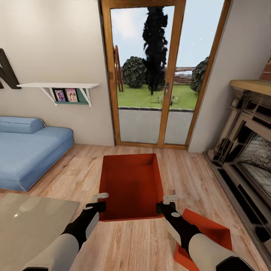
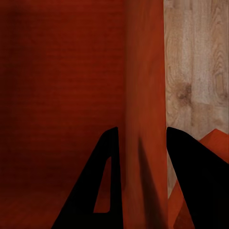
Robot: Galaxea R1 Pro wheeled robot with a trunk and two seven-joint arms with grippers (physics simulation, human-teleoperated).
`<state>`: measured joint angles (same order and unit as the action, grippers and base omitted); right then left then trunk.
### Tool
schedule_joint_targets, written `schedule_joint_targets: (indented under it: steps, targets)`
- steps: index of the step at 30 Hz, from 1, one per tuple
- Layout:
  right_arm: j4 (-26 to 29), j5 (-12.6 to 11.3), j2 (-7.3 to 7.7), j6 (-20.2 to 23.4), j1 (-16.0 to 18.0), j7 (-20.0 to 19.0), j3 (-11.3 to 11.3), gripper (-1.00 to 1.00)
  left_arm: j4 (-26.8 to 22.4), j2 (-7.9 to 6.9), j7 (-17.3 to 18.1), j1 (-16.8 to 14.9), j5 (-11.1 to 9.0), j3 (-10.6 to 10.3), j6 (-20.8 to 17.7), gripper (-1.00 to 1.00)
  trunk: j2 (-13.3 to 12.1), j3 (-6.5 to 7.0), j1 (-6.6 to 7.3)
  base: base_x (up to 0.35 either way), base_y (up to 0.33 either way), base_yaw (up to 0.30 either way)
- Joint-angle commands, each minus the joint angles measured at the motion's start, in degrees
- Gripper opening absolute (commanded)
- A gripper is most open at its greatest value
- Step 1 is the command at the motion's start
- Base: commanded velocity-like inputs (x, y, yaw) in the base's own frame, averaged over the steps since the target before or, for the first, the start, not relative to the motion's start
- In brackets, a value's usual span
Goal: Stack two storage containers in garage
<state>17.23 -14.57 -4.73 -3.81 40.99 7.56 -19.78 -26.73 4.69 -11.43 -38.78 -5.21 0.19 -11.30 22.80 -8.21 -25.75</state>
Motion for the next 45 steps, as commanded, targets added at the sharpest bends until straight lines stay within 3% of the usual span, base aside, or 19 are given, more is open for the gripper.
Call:
schedule_joint_targets:
  steps: [1,45]
  targets:
    - [-0.4,-0.7,0.25,-0.3,0.1,0.8,-0.4,-1.0,-0.3,-0.03,-0.5,-0.1,0.6,0.5,-0.4,-1.0,0.1,-0.02,-0.04,0.0,0.0,0.0]
    - [-0.4,-0.7,0.25,-0.3,0.1,0.8,-0.4,-1.0,-0.4,-0.03,-0.5,-0.1,0.6,0.5,-0.4,-1.0,0.1,4.03,-0.04,0.0,0.0,0.0]
